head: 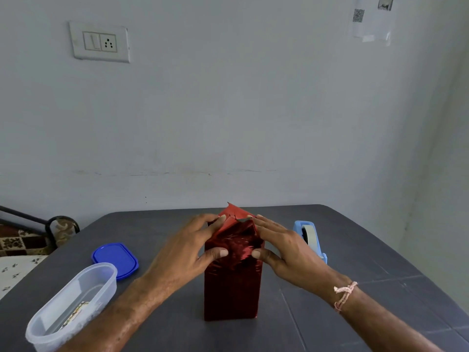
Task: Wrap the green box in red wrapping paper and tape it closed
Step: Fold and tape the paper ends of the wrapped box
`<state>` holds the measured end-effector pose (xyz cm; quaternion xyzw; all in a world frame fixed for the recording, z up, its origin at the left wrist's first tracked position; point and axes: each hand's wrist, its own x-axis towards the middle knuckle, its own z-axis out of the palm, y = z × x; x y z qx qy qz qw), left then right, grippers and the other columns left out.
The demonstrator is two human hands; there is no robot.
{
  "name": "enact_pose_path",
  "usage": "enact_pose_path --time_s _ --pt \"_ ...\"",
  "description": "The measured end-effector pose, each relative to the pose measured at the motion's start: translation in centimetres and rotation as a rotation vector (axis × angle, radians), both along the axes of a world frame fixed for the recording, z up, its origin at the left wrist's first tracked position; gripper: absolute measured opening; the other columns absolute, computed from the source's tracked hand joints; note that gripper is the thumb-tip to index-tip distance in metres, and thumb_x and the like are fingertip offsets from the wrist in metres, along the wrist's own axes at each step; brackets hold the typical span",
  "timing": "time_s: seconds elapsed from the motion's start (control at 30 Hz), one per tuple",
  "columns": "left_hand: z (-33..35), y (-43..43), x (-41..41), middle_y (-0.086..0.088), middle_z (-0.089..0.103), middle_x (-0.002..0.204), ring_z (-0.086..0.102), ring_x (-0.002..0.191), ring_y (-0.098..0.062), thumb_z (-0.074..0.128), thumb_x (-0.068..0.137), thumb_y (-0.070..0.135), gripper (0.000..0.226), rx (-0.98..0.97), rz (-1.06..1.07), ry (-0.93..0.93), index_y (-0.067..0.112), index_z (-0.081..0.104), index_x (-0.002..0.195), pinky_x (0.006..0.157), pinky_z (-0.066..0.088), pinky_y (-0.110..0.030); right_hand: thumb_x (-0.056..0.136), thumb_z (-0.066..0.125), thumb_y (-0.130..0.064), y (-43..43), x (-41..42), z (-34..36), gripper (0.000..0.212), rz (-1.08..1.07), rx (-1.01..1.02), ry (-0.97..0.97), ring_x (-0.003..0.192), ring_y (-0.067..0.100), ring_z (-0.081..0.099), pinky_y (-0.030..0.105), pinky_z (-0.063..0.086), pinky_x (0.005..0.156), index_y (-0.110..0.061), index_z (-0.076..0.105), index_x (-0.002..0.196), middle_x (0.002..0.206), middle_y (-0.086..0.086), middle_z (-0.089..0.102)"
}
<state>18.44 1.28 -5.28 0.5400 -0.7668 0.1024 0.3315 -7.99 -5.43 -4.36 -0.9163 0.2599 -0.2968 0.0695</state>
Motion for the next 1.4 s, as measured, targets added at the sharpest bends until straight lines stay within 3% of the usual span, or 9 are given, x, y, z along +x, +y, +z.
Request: enact_pose_path --time_s 0.17,0.47,0.7,0.83,1.0,1.13,1.2,1.3,1.4 --pt "-0.8 0.0 -0.2 0.022 0.043 0.153 0.029 0.143 0.009 0.045 0.091 0.074 0.074 -0.052 -0.036 0.053 0.033 0.047 0.152 0.110 0.034 -0.016 0.101 0.057 -0.047 -0.1 0.2 0.0 0.054 0.004 0.017 -0.026 0.152 0.001 0.021 0.039 0.033 0.122 -0.026 0.048 0.150 0.161 -0.016 0.036" --pt "-0.8 0.3 -0.4 0.014 0.052 0.152 0.035 0.144 0.000 0.041 0.095 0.073 0.066 -0.101 -0.014 -0.012 0.037 0.050 0.149 0.108 0.039 -0.025 0.095 0.054 -0.062 0.1 0.7 0.0 0.058 -0.057 -0.008 -0.009 0.150 -0.001 0.025 0.035 0.037 0.119 -0.034 0.053 0.146 0.159 -0.019 0.039" --pt "-0.9 0.4 -0.3 0.004 0.061 0.143 0.046 0.134 -0.003 0.045 0.097 0.064 0.061 -0.215 -0.018 -0.065 0.023 0.056 0.141 0.097 0.047 -0.026 0.093 0.058 -0.062 0.8 0.6 1.1 0.041 -0.066 -0.066 0.016 0.140 0.001 0.039 0.034 0.048 0.105 -0.035 0.065 0.123 0.153 -0.023 0.044" --pt "-0.7 0.4 0.0 0.006 0.059 0.138 0.056 0.124 -0.011 0.046 0.097 0.061 0.054 -0.241 -0.023 -0.091 0.026 0.062 0.136 0.091 0.054 -0.027 0.091 0.057 -0.070 1.0 0.5 1.5 0.060 -0.054 -0.071 0.048 0.144 -0.002 0.036 0.033 0.044 0.111 -0.034 0.059 0.138 0.154 -0.022 0.043" --pt "-0.1 0.5 -0.2 0.013 0.062 0.124 0.059 0.112 -0.007 0.051 0.093 0.061 0.052 -0.251 -0.036 -0.179 0.029 0.063 0.132 0.085 0.057 -0.027 0.089 0.051 -0.076 1.5 0.1 2.6 0.072 -0.037 -0.058 0.194 0.151 0.002 0.025 0.033 0.032 0.120 -0.045 0.038 0.153 0.163 -0.018 0.031" --pt "1.1 1.3 -0.6 0.024 0.069 0.117 0.061 0.110 0.011 0.056 0.087 0.075 0.044 -0.068 -0.074 0.216 0.040 0.051 0.113 0.087 0.050 -0.011 0.089 0.054 -0.075 1.7 -0.4 3.5 0.071 -0.045 -0.085 0.301 0.153 0.007 0.023 0.039 0.035 0.116 -0.045 0.039 0.152 0.166 -0.013 0.023" --pt "2.0 1.0 -1.0 0.020 0.074 0.108 0.067 0.104 0.006 0.060 0.094 0.055 0.025 -0.065 -0.120 0.461 0.034 0.052 0.104 0.084 0.050 -0.010 0.089 0.053 -0.075 1.8 -0.4 3.8 0.071 -0.035 -0.097 0.321 0.153 0.007 0.022 0.038 0.035 0.114 -0.050 0.035 0.153 0.166 -0.014 0.022" --pt "4.4 -1.1 -1.1 0.013 0.074 0.098 0.067 0.094 0.002 0.066 0.099 0.030 0.005 -0.022 0.008 0.668 0.025 0.068 0.098 0.074 0.047 -0.008 0.088 0.051 -0.077 1.9 -0.3 4.0 0.073 -0.023 -0.112 0.360 0.153 0.006 0.019 0.036 0.032 0.115 -0.055 0.027 0.153 0.167 -0.014 0.019" --pt "6.3 -4.4 -0.2 0.004 0.076 0.100 0.069 0.098 -0.012 0.069 0.097 0.036 0.019 0.445 0.093 0.842 0.019 0.076 0.101 0.074 0.052 -0.023 0.087 0.052 -0.078 1.9 -0.4 4.1 0.075 -0.030 -0.100 0.375 0.154 0.007 0.018 0.037 0.030 0.116 -0.053 0.028 0.154 0.167 -0.015 0.016"
